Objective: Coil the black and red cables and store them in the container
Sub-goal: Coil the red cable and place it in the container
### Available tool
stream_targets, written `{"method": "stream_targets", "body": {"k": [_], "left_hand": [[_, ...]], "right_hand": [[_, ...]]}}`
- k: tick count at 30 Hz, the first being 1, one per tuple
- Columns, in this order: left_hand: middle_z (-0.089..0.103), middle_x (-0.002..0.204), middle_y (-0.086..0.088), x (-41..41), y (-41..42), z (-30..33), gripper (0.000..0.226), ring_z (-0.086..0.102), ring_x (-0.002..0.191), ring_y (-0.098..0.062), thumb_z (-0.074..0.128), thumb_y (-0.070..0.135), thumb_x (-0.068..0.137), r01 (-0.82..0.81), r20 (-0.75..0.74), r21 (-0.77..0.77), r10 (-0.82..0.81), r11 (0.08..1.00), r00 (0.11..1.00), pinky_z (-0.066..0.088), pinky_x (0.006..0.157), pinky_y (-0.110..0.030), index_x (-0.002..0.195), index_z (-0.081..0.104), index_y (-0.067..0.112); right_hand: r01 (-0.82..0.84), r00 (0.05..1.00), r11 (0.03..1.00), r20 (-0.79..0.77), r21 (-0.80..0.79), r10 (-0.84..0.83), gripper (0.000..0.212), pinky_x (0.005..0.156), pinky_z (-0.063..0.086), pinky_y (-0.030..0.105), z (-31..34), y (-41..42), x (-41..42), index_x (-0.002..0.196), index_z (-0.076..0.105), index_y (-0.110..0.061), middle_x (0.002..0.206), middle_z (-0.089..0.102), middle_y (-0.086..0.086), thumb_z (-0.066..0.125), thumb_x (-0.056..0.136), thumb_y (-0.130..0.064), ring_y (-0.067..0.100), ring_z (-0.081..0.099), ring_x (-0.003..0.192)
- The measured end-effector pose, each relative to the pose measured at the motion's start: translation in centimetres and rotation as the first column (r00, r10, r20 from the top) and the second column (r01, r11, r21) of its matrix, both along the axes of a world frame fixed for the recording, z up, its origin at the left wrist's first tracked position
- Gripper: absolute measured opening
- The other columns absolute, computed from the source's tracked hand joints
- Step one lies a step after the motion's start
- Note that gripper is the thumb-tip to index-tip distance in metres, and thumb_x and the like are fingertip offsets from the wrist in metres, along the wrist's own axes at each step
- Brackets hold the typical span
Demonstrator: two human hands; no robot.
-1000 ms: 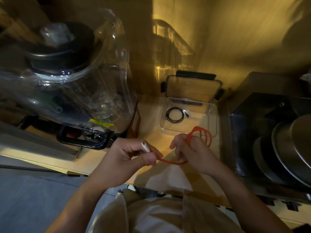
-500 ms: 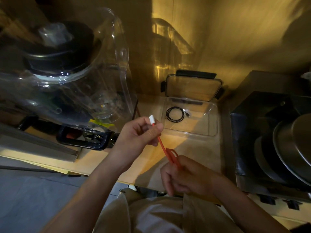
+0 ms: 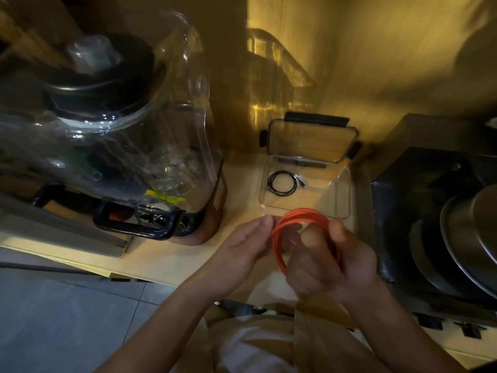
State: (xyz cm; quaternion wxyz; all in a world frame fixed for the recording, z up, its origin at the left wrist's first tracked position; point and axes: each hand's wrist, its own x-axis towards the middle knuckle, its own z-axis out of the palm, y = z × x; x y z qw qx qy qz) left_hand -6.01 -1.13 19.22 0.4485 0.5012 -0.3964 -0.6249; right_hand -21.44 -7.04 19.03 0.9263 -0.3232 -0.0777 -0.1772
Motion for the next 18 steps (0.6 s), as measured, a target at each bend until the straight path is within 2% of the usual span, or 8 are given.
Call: {"method": "stream_targets", "body": {"k": [2,5,8,10,12,14,16,18], "left_hand": [[0.067,0.083,0.01,-0.6,0.3,0.0,0.039,0.063,0.084,-0.001,0.034,0.041,0.1,0.01,-0.016,0.051,-0.009,0.999,1.0,0.052,0.078,-0.021,0.097,0.07,0.025],[0.071,0.084,0.006,-1.4,0.5,-0.5,0.038,0.068,0.086,-0.01,0.036,0.041,0.096,-0.055,-0.029,0.088,0.057,0.995,0.998,0.058,0.075,-0.031,0.097,0.068,0.021],[0.072,0.075,-0.001,-1.8,0.4,-0.8,0.042,0.071,0.078,-0.016,0.035,0.044,0.098,-0.136,-0.013,0.153,0.14,0.979,0.99,0.059,0.07,-0.032,0.091,0.067,0.018],[0.07,0.065,-0.005,-2.2,0.3,-0.7,0.053,0.071,0.072,-0.018,0.03,0.047,0.101,-0.131,-0.003,0.198,0.134,0.971,0.991,0.057,0.067,-0.03,0.082,0.069,0.017],[0.066,0.062,-0.006,-2.4,0.3,-0.6,0.062,0.069,0.07,-0.017,0.029,0.054,0.098,-0.114,-0.08,0.264,0.139,0.958,0.987,0.056,0.068,-0.032,0.066,0.069,0.019],[0.065,0.077,-0.012,-2.4,0.1,-0.5,0.057,0.068,0.083,-0.02,0.041,0.062,0.089,-0.121,-0.246,0.348,0.215,0.93,0.945,0.056,0.072,-0.034,0.085,0.07,0.013],[0.059,0.091,-0.016,-1.9,0.1,-0.8,0.071,0.062,0.094,-0.028,0.054,0.07,0.077,-0.114,-0.346,0.428,0.279,0.897,0.896,0.052,0.078,-0.037,0.111,0.064,0.009],[0.056,0.102,-0.019,-1.5,0.0,-0.9,0.083,0.057,0.103,-0.033,0.063,0.07,0.067,-0.105,-0.392,0.463,0.309,0.88,0.867,0.051,0.082,-0.04,0.121,0.062,0.007]], "right_hand": [[0.061,0.998,0.996,0.013,0.072,-0.062,0.054,0.043,0.028,0.03,-0.1,-0.2,0.0,0.058,0.041,-0.007,0.038,0.021,0.01,0.045,0.101,-0.041,0.02,0.019,0.033],[0.136,0.99,0.981,-0.063,0.14,-0.128,0.055,0.05,0.04,0.03,-0.5,0.1,0.3,0.056,0.044,-0.006,0.037,0.022,0.009,0.048,0.1,-0.039,0.018,0.024,0.033],[0.314,0.865,0.934,-0.354,-0.17,-0.355,0.052,0.048,0.037,0.033,-0.5,0.7,0.5,0.06,0.053,-0.008,0.037,0.034,0.002,0.055,0.093,-0.048,0.019,0.038,0.037],[0.315,0.685,0.824,-0.487,-0.471,-0.541,0.055,0.053,0.043,0.039,-0.4,1.3,0.8,0.059,0.054,-0.007,0.039,0.044,0.004,0.054,0.091,-0.052,0.026,0.043,0.04],[0.258,0.531,0.691,-0.499,-0.675,-0.685,0.05,0.053,0.049,0.032,-0.6,1.8,1.3,0.061,0.06,-0.008,0.046,0.056,0.007,0.052,0.093,-0.045,0.022,0.055,0.044],[0.209,0.468,0.579,-0.439,-0.788,-0.767,0.037,0.054,0.052,0.031,-1.0,2.4,1.7,0.067,0.062,-0.014,0.057,0.062,0.011,0.054,0.095,-0.037,0.02,0.061,0.051],[0.134,0.432,0.493,-0.397,-0.86,-0.81,0.033,0.055,0.049,0.031,-1.4,2.7,2.0,0.069,0.06,-0.019,0.06,0.061,0.008,0.054,0.094,-0.039,0.018,0.058,0.053],[0.035,0.415,0.425,-0.374,-0.904,-0.829,0.033,0.059,0.049,0.028,-1.4,2.6,2.1,0.071,0.059,-0.02,0.063,0.061,0.001,0.052,0.093,-0.044,0.014,0.058,0.059]]}}
